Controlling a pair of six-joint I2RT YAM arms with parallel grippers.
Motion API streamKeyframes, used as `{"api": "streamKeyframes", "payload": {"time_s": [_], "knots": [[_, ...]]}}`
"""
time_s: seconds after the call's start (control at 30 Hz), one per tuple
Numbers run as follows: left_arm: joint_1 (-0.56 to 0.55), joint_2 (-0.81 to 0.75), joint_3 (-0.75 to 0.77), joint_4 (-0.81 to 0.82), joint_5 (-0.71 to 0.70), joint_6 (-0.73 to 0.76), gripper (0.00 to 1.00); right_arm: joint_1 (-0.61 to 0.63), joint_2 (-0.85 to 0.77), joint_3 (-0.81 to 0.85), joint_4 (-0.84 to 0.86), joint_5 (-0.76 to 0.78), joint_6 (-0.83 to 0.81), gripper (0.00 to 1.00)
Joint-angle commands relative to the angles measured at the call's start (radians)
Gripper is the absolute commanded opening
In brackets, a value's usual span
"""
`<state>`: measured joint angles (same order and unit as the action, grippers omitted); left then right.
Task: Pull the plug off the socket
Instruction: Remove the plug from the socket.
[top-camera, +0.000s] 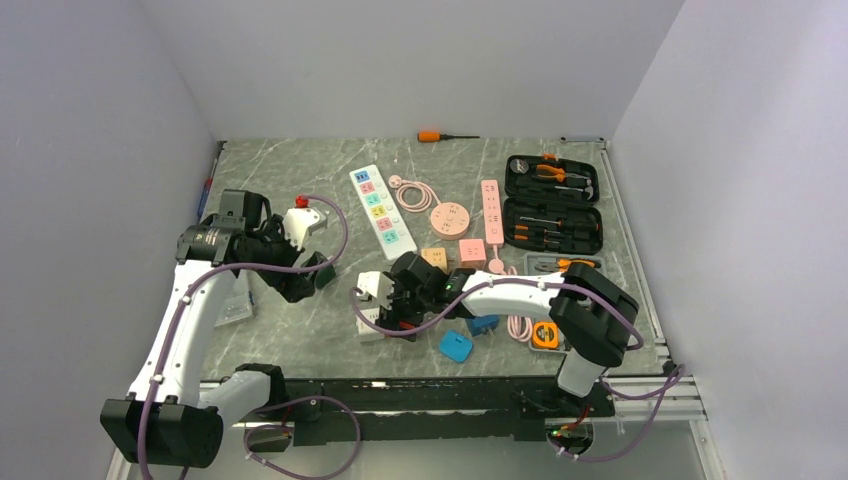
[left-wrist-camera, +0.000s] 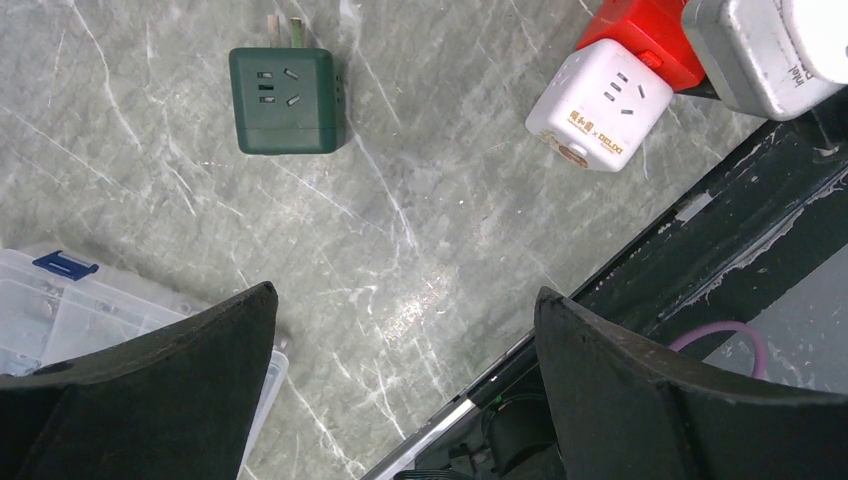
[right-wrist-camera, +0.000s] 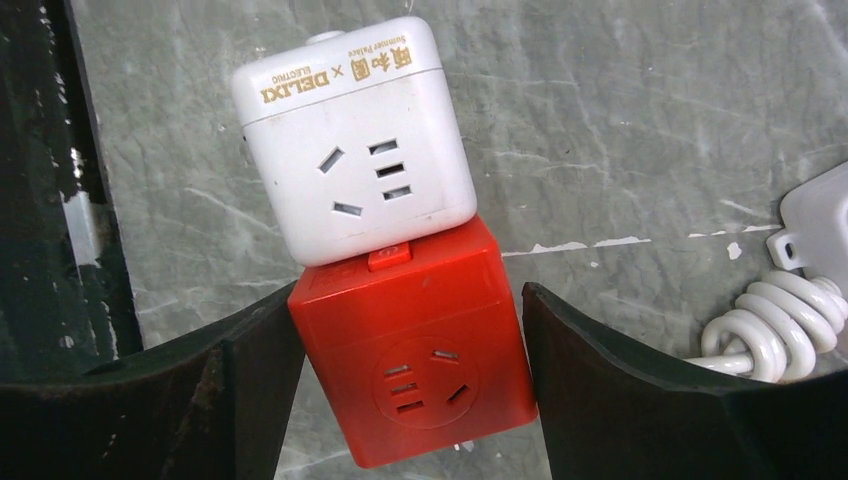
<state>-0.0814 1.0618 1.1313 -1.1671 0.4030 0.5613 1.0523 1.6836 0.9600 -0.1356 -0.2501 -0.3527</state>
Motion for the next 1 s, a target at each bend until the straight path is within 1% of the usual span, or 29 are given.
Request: {"api": "streamKeyframes", "payload": {"time_s": [0.0,0.3,0.43,0.53,0.63,0.67,0.7,0.83,0.9,0.97], "knots": [[0.006,-0.011,0.007,0.009,0.034,0.009,0.99,0.003,-0.018,0.002,0.055,-0.054,0.066,0.77],[0.008,-0.009,0.006,0.018,0.032,0.003,0.99,0.05,-0.111,-0.073,0.085,-0.028,0.182,0.76],[0.009,-0.009,0.006,0.02,0.033,0.003,0.99,0.079,-0.131,-0.092,0.095,0.012,0.212,0.77],[0.009,-0.007,0.004,0.021,0.033,0.0,0.99,0.079,-0.137,-0.105,0.129,0.064,0.229,0.81],[0.009,-0.006,0.007,0.021,0.032,-0.001,0.99,0.079,-0.11,-0.092,0.131,0.128,0.246,0.84],[0.009,-0.009,0.006,0.021,0.03,-0.001,0.99,0.08,-0.097,-0.084,0.131,0.155,0.252,0.93],[0.009,-0.011,0.006,0.02,0.027,0.001,0.99,0.081,-0.086,-0.081,0.144,0.174,0.265,0.99],[0.01,-0.022,0.0,0.022,0.011,0.007,0.99,0.08,-0.046,-0.054,0.157,0.229,0.317,1.0],[0.011,-0.024,-0.002,0.023,0.01,0.008,0.99,0.079,-0.026,-0.032,0.141,0.237,0.334,1.0],[0.011,-0.025,-0.001,0.024,0.012,0.007,0.99,0.081,-0.004,-0.008,0.09,0.238,0.35,1.0]]}}
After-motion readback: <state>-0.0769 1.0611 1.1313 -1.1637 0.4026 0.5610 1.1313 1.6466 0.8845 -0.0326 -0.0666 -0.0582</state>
